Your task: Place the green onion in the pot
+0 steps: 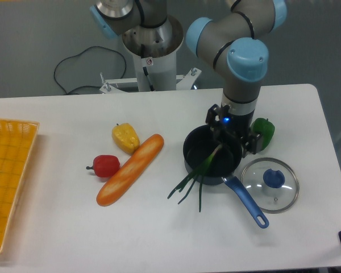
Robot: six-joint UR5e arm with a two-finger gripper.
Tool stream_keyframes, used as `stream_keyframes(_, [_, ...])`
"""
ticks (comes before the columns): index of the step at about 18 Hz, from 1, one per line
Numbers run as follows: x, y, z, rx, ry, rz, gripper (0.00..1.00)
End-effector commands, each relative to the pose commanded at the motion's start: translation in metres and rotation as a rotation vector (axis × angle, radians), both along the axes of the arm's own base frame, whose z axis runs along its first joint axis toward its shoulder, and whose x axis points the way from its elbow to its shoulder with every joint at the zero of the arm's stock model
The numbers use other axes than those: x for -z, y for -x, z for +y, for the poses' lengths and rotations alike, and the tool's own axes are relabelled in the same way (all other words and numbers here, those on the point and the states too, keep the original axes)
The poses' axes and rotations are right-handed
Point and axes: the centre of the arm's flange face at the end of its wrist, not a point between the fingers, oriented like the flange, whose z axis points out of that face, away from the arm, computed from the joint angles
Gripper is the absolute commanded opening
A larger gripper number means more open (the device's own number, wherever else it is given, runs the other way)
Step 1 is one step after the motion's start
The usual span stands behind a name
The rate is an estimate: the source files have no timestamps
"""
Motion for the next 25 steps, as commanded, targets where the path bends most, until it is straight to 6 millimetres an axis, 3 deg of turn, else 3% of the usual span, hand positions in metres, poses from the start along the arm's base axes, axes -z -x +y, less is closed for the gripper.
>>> stream_keyframes(5, [0.004, 0.018, -0.009, -0.025, 0.096, 0.049, 1.0])
stream_keyframes(11, [0.015, 0.043, -0.035, -0.078, 0.102, 0.034, 1.0])
stream_keyframes(25, [0.005, 0.056, -0.05, -0.111, 0.082, 0.04, 1.0])
